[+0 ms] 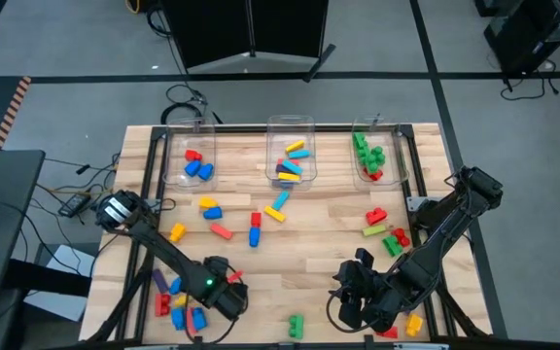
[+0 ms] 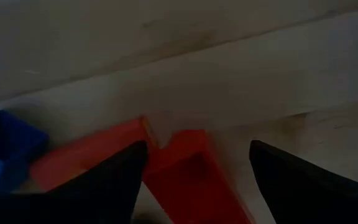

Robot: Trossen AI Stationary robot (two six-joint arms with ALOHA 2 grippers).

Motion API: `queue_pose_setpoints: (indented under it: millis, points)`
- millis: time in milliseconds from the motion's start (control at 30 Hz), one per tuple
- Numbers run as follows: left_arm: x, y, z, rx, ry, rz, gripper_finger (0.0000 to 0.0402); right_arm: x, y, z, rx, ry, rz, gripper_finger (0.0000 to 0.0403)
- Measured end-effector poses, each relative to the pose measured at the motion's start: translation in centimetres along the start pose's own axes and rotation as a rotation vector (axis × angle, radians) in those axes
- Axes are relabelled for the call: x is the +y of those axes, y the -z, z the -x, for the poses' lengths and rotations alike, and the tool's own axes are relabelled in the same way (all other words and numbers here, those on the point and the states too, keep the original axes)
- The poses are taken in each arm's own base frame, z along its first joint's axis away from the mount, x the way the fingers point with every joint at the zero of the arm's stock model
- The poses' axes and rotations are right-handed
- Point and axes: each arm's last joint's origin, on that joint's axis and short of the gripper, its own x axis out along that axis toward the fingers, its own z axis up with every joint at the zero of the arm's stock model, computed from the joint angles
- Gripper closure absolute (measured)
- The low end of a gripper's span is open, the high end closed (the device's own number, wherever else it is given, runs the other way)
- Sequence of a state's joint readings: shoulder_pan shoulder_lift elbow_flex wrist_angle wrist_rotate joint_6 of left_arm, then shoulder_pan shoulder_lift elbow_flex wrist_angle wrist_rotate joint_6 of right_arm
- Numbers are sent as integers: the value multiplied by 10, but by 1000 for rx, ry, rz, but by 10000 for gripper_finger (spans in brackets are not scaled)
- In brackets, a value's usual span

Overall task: Sort blocks by size
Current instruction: Put the red 2 stud game piece into the right transparent bin

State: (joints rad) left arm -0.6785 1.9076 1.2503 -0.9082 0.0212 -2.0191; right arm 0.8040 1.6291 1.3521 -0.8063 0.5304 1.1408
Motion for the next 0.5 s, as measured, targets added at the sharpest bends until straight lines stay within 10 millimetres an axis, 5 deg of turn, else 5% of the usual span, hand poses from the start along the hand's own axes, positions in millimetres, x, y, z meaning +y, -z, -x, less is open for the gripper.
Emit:
queue_pose_setpoints:
  millis: [500]
  points:
    - [-2, 4, 2, 66, -6, -1, 147, 0, 0, 0, 0, 0, -7, 213]
